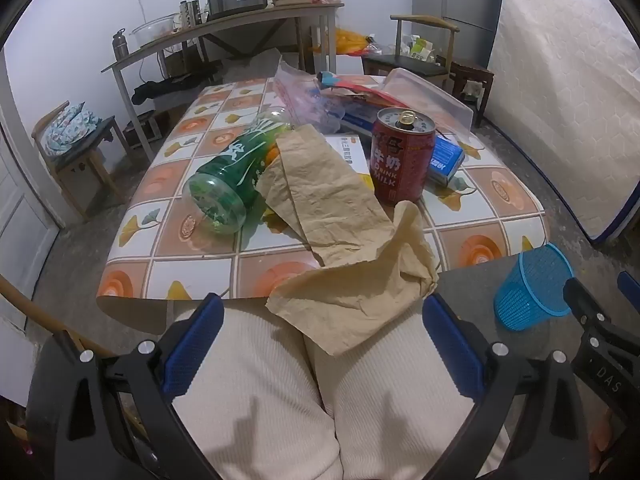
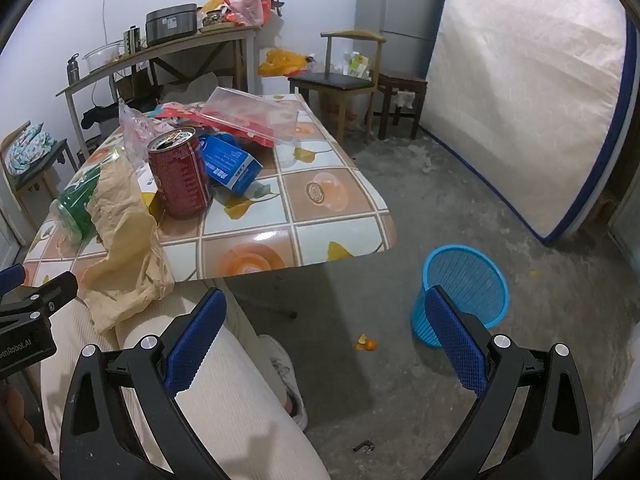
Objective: Collect trash
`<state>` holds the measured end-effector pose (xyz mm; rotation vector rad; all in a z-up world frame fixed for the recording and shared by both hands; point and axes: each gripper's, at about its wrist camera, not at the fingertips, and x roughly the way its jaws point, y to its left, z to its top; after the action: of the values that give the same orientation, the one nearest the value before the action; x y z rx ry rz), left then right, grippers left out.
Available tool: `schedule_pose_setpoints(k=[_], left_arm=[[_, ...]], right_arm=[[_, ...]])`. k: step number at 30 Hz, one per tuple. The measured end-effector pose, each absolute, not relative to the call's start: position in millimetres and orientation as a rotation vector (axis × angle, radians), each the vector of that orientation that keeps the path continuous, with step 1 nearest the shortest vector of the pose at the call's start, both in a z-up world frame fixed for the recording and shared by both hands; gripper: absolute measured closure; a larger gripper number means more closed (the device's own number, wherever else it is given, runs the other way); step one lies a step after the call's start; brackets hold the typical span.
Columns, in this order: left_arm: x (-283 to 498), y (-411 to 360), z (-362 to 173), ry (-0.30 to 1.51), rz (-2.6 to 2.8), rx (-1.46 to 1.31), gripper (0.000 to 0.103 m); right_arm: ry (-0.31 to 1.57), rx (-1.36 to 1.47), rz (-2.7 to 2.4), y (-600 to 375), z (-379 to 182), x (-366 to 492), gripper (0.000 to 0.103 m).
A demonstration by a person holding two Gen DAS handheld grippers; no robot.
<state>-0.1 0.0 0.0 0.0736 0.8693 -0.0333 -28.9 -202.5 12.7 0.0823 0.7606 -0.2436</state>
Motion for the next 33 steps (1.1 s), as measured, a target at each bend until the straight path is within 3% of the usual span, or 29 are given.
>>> schedule_pose_setpoints(k=[33], left_arm=[[0.1, 0.2, 0.1, 0.873, -0.040, 0.062, 0.006]], right_arm=[[0.754, 0.074, -0.246, -198.1, 16.8, -28.7, 0.008]])
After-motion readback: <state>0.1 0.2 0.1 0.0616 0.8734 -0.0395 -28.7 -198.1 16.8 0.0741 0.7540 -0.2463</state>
